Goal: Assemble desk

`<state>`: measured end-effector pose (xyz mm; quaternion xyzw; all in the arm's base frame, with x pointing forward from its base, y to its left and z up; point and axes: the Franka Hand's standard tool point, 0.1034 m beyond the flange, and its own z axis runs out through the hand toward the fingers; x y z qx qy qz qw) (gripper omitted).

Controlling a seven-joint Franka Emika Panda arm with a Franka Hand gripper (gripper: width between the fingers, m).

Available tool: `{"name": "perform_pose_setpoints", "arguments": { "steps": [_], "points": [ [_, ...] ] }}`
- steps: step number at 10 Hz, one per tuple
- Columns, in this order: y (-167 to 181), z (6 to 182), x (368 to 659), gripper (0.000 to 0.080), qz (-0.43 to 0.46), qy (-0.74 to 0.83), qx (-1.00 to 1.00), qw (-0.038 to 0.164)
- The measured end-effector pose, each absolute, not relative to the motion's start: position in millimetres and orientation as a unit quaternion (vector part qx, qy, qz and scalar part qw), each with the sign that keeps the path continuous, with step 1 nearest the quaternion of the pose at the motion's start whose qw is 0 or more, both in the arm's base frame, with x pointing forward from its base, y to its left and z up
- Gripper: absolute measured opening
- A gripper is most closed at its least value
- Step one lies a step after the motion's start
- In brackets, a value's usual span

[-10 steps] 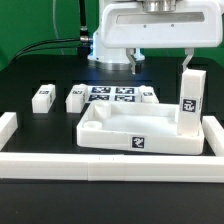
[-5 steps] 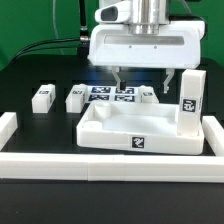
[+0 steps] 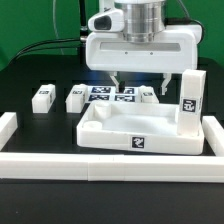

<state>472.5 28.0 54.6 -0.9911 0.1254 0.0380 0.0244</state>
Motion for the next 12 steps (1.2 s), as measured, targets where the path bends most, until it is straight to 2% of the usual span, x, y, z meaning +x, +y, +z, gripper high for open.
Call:
{"name": "perform_pose_setpoints", "arguments": {
  "steps": [1,2,6,12],
  "points": [
    [30.4,53.1,467.4,0.0648,0.082,0.091,-0.992,0.035],
    [32.4,54.7,472.5,0.0648,0.098,0.088,-0.99,0.039],
    [35.5,54.7,463.4,0.0648,0.255,0.1,-0.96,0.061],
    [33.3,40.5,429.3,0.0648,0.427,0.104,-0.895,0.071]
  ]
}}
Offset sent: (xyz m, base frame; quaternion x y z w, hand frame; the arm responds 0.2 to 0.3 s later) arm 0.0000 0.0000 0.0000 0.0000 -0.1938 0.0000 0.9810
